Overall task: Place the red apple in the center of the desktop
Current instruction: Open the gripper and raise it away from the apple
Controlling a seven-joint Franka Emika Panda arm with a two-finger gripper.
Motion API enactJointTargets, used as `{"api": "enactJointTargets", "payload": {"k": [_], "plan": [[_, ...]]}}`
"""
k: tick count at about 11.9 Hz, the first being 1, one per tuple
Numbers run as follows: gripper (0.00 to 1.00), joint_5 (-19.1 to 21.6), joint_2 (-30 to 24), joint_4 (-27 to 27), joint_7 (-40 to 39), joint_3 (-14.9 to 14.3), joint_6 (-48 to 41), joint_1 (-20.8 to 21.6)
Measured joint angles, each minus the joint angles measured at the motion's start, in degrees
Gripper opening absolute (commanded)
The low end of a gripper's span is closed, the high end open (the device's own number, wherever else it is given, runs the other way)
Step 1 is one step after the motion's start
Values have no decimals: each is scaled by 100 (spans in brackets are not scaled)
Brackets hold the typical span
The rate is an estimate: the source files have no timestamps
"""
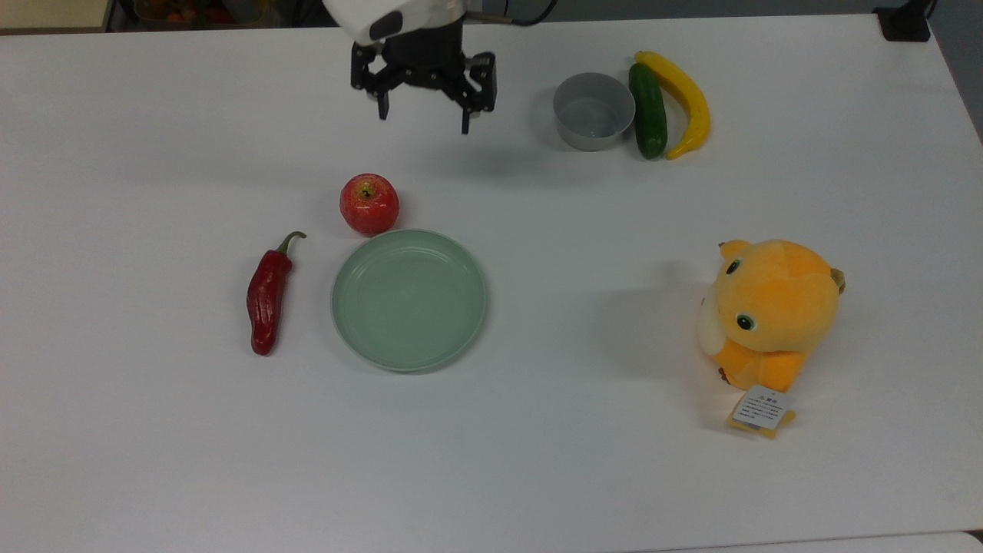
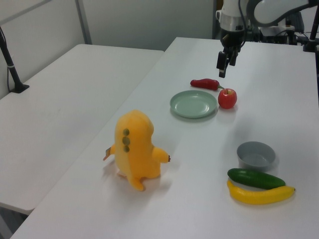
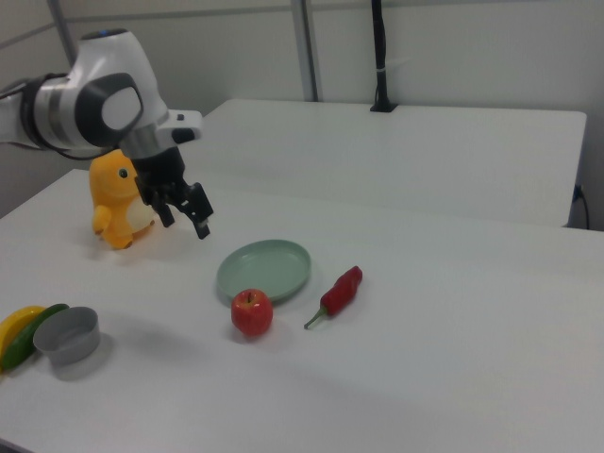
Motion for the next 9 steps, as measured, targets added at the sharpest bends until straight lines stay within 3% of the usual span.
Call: {"api": "enactJointTargets", "payload": {"k": [3,9], "plan": [[100,331,-253,0,4,27,-274,80],[100,354,-256,-17,5,26,-280,89]]}}
